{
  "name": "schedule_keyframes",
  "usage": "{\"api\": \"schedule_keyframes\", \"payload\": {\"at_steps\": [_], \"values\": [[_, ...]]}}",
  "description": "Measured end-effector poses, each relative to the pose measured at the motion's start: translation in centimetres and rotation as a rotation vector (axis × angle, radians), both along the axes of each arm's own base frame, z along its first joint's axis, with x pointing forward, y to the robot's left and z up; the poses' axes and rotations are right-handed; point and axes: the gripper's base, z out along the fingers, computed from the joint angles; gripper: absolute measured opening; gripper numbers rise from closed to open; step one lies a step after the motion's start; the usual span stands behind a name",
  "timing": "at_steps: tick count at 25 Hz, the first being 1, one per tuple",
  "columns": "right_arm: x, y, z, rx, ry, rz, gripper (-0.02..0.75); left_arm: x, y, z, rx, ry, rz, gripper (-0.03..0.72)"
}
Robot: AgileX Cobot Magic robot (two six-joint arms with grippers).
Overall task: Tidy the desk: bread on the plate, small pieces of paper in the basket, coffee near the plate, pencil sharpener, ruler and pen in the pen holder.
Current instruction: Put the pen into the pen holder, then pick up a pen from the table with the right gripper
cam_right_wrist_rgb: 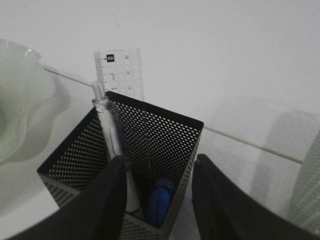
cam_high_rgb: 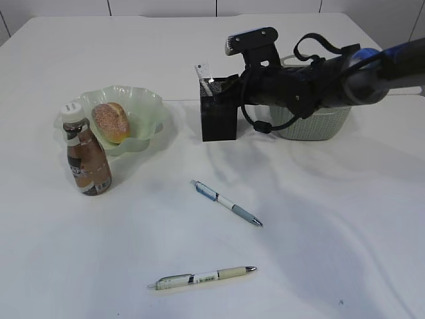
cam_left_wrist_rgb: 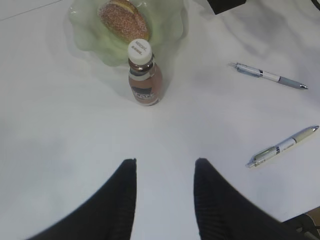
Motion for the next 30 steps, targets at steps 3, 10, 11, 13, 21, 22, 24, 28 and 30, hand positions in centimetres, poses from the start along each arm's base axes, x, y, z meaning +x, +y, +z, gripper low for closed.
{"api": "schedule_keyframes", "payload": {"at_steps": [3,10,11,13,21,22,24,28,30], "values": [[-0.5,-0.3,1.3,-0.027,0.054,-0.017,0.355,0.0,0.0,0.0,0.0,0.0,0.0,0.268],[-1.7,-1.0,4.7,-0.059,0.117,-0.046,0.354,0.0,0.0,0.0,0.0,0.0,0.0,0.268],[-1.8,-1.1,4.9,-0.06,0.121,-0.049,0.354,0.0,0.0,0.0,0.0,0.0,0.0,0.268],[-2.6,-1.4,6.2,-0.084,0.175,-0.065,0.354,0.0,0.0,0.0,0.0,0.0,0.0,0.268],[-5.6,-0.9,8.3,-0.173,0.36,-0.073,0.353,-0.1,0.0,-0.1,0.003,0.011,0.001,0.268],[-6.0,-0.6,8.5,-0.192,0.388,-0.067,0.353,-0.1,0.1,-0.1,0.007,0.02,0.003,0.268],[-6.6,0.1,8.7,-0.223,0.436,-0.054,0.353,-0.2,0.1,-0.2,0.014,0.034,0.005,0.268],[-8.1,2.0,8.9,-0.27,0.532,-0.001,0.353,-0.3,0.2,-0.2,0.017,0.041,0.006,0.268],[-9.2,3.4,8.7,-0.254,0.605,0.05,0.353,-0.3,0.2,-0.2,0.018,0.04,0.007,0.268]]}}
